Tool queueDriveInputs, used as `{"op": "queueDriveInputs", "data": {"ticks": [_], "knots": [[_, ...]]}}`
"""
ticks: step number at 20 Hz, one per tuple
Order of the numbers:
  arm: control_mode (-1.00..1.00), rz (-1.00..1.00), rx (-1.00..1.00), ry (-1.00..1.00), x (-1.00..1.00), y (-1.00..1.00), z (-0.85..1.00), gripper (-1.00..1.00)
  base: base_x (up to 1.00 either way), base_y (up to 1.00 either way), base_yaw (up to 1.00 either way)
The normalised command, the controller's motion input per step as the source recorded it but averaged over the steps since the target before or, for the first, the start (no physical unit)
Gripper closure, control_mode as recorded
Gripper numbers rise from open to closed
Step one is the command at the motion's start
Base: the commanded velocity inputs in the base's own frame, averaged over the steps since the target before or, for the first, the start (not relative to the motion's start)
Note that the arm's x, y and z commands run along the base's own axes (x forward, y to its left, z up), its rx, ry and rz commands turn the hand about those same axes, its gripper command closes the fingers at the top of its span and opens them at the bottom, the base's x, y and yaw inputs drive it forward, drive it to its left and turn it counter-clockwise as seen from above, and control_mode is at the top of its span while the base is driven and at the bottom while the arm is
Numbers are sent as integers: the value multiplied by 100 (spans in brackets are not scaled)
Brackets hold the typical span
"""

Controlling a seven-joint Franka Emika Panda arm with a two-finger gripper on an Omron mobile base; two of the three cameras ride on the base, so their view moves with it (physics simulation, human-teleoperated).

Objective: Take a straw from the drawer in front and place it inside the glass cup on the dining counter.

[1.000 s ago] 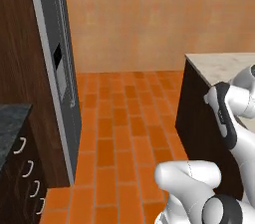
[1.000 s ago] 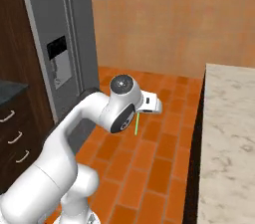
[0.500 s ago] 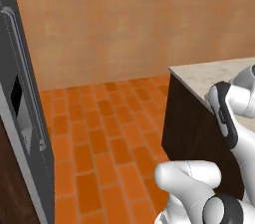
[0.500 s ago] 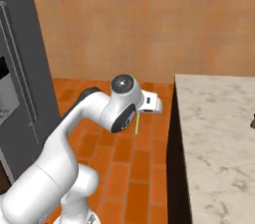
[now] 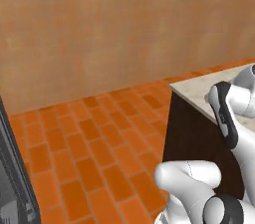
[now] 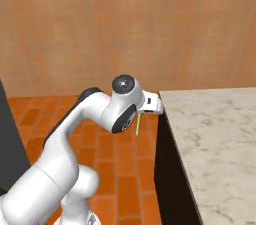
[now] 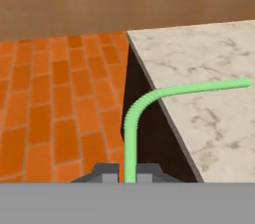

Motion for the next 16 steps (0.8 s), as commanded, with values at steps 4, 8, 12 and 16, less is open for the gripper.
{"op": "queueDriveInputs", "data": {"ticks": [4,8,12,16], "knots": [[100,0,0,0,0,0,0,100,88,64,-34],[100,0,0,0,0,0,0,100,87,68,-35],[100,0,0,0,0,0,0,100,85,74,-36],[100,0,0,0,0,0,0,100,81,83,-38]]}}
